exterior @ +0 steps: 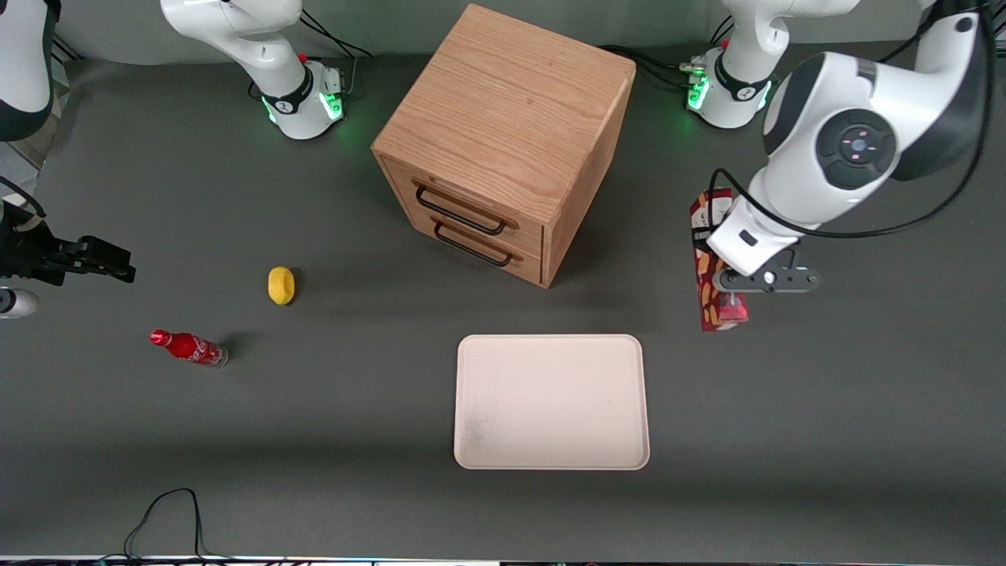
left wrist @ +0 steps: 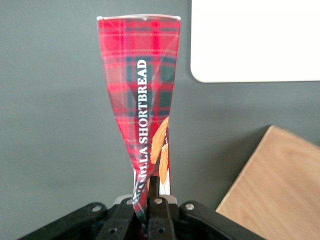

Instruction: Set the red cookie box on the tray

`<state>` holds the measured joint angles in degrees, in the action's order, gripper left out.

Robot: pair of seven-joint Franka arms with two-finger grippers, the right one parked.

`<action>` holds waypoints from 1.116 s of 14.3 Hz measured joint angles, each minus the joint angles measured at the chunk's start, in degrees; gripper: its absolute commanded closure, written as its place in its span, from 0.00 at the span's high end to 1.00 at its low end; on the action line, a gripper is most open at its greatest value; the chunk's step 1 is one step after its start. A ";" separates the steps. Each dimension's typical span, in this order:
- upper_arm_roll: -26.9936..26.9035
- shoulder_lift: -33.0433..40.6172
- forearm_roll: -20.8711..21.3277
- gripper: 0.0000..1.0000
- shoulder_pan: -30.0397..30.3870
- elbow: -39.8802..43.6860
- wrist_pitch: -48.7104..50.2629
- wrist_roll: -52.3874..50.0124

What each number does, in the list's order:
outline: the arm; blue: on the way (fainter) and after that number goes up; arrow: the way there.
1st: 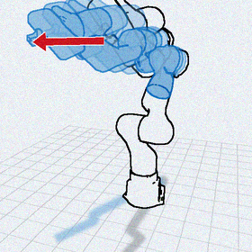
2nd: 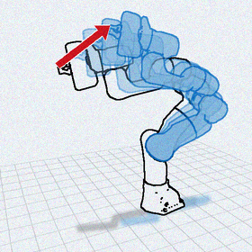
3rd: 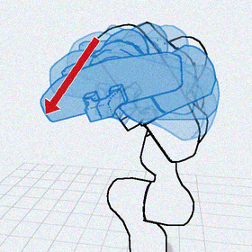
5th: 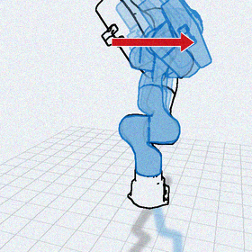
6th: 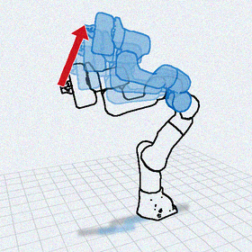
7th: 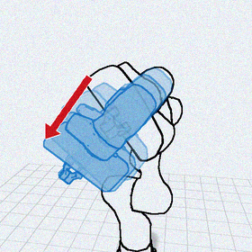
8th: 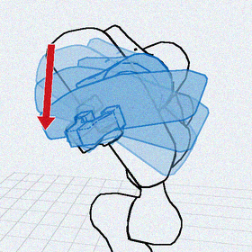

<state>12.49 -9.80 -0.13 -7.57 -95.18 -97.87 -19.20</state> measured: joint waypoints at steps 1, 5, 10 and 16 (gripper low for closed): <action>0.04 -2.92 0.45 0.00 -0.05 5.29 1.52 0.00; 0.16 -15.82 0.62 0.00 -1.38 22.34 3.27 0.00; -3.67 -31.11 1.07 0.00 -8.19 34.21 -2.38 -0.68; -5.46 -41.06 3.16 0.00 -11.68 34.89 -12.27 -6.30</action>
<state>7.03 -50.85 3.03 -19.26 -60.29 -110.14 -25.50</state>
